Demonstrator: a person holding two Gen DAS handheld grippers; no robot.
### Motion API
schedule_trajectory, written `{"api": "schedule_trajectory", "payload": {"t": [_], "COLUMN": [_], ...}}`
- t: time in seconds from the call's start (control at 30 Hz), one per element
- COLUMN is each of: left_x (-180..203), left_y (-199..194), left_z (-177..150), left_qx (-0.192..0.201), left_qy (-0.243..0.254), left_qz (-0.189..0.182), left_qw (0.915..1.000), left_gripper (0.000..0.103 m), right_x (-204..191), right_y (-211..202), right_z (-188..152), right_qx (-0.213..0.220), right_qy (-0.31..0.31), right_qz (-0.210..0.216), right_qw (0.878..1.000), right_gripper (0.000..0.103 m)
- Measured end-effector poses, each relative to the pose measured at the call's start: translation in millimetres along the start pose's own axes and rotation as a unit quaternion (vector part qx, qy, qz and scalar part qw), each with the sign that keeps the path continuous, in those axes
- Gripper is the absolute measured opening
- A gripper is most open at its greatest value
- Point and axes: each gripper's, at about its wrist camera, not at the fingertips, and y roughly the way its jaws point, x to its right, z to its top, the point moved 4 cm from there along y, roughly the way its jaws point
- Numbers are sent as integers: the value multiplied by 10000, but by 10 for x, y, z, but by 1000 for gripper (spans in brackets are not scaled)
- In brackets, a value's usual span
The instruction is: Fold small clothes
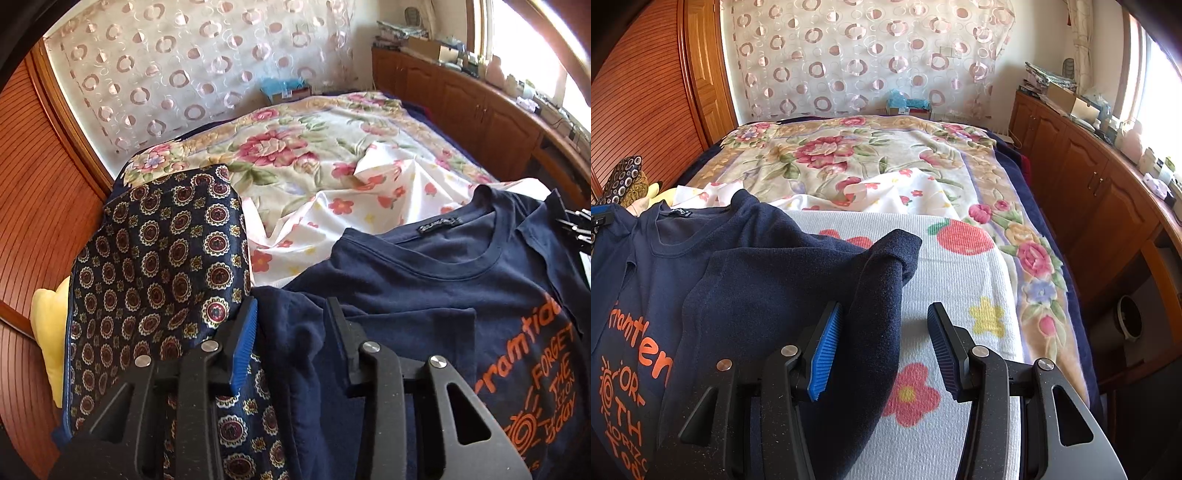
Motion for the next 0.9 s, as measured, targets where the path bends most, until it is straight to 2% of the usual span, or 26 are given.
{"api": "schedule_trajectory", "payload": {"t": [0.07,0.13,0.2,0.3,0.47,0.57,0.6,0.63,0.73,0.9], "left_x": [17,45,62,32,-115,-148,-145,-139,-111,-20], "left_y": [17,10,-2,-137,-615,-801,-876,-915,-1066,-1320], "left_z": [-2,-16,-38,-44,-19,-40,-59,-74,-153,-363], "left_qx": [-48,-14,1,260,893,1087,1150,1171,1298,1543], "left_qy": [83,249,330,228,-116,-229,-267,-279,-354,-455], "left_qz": [46,135,216,203,164,88,16,-20,-162,-287], "left_qw": [9999,9996,9992,9992,9958,9938,9930,9927,9908,9866], "left_gripper": [38,28,11,9,9,9,9,9,9,9], "right_x": [-1,-4,-3,8,21,19,-3,-38,-99,-190], "right_y": [1,0,-1,-10,-8,-1,1,0,-109,-591], "right_z": [0,-2,0,-1,21,55,66,71,94,107], "right_qx": [2,2,4,4,-31,-75,-99,-125,93,736], "right_qy": [1,0,-6,1,-90,-82,-106,-146,-283,-284], "right_qz": [2,0,-8,12,100,296,386,485,467,554], "right_qw": [10000,10000,10000,10000,9999,9995,9991,9986,9985,9953], "right_gripper": [50,50,50,50,49,28,14,10,5,5]}}
